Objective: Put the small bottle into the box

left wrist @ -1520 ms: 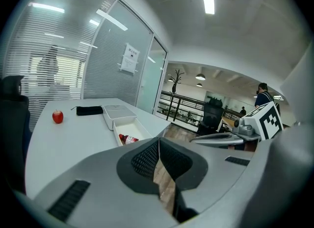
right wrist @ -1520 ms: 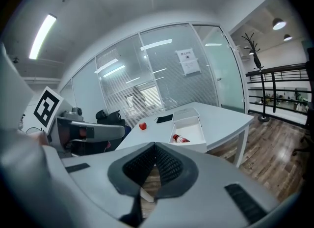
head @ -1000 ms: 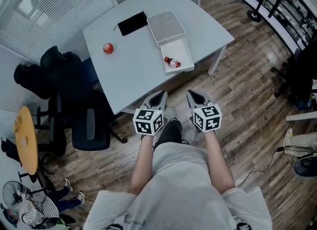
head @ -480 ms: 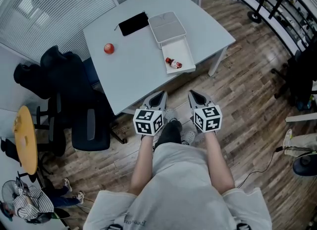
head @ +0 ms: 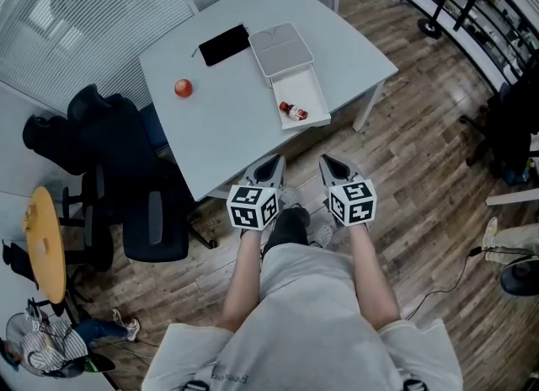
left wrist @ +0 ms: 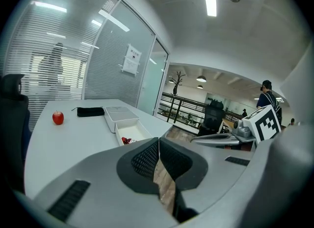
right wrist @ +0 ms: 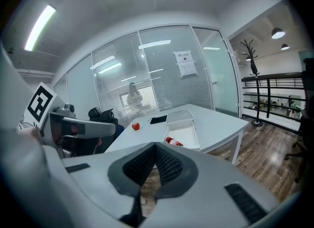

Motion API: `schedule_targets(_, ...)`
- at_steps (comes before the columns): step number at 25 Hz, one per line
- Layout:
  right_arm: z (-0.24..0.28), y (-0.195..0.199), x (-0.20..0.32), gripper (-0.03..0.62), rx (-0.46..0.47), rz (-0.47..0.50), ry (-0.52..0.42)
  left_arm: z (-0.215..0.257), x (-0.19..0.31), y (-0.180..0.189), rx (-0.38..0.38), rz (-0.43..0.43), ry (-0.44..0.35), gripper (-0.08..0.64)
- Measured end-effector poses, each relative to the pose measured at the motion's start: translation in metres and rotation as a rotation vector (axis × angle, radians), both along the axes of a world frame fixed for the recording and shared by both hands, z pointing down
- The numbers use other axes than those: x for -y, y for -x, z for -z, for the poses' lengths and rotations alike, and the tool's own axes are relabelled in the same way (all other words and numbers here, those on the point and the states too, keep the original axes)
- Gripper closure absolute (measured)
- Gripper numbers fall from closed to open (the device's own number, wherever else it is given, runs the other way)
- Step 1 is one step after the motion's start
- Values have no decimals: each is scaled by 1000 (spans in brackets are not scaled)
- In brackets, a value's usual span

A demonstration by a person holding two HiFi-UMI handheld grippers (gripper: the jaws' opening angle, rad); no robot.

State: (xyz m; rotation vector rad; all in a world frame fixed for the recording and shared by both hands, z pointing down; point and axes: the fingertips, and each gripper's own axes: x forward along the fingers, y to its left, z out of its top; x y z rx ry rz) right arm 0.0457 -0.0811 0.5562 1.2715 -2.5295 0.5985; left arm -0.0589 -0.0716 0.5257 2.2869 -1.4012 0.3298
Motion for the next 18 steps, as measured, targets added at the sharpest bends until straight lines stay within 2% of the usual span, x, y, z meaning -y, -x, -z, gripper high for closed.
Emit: schedule_targets(18, -5, 1, 2, 574, -2, 7, 6, -5, 3, -3, 18, -9, 14, 531)
